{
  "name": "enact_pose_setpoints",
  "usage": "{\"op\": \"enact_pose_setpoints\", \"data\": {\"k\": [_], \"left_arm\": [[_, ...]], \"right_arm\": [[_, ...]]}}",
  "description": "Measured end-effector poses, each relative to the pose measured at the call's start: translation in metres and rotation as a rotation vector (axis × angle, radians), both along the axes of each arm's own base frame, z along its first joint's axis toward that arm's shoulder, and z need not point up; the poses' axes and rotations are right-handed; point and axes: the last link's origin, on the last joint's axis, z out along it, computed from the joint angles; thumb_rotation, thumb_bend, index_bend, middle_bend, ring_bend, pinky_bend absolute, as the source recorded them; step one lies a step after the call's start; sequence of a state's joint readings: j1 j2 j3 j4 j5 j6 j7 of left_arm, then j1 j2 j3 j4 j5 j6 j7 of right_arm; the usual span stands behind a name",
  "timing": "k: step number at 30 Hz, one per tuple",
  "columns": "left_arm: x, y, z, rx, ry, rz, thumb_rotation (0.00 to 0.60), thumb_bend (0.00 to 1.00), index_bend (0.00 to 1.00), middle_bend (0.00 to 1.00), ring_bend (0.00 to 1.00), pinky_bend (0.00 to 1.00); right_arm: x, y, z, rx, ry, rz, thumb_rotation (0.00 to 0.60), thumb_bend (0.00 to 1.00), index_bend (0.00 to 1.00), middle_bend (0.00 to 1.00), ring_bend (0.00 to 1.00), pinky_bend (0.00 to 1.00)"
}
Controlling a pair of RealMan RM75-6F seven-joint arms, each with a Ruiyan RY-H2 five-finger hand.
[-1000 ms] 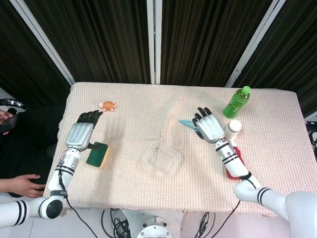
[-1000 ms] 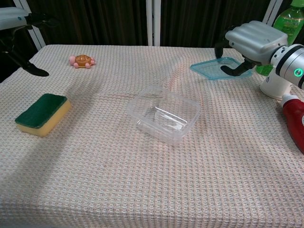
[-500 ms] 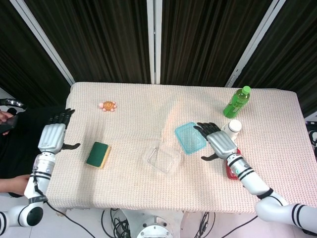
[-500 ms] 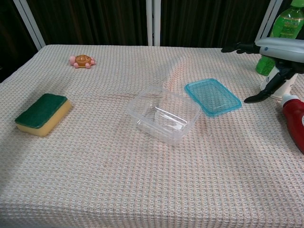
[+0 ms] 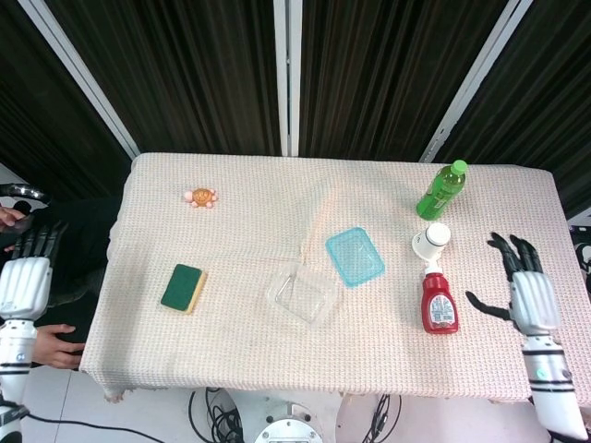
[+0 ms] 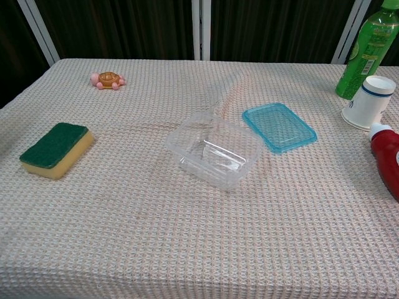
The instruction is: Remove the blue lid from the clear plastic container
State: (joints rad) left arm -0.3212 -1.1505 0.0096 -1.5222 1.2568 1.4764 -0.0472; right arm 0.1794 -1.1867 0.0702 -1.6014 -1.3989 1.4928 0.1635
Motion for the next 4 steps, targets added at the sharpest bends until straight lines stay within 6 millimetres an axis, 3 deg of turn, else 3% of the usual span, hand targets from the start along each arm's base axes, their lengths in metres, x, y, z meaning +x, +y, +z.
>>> {"op": "enact_pose_setpoints", "data": {"k": [4], "left_arm": [[-0.013,-0.031,0.003,0.045,0.018,0.016,0.6,0.08,0.04,0.04,0.0,0.01]], "right_arm": [[-0.014,0.034,0.007,0.031,-0.004,-0.066,0.6,0.12,0.0,0.12,0.0,0.0]]}}
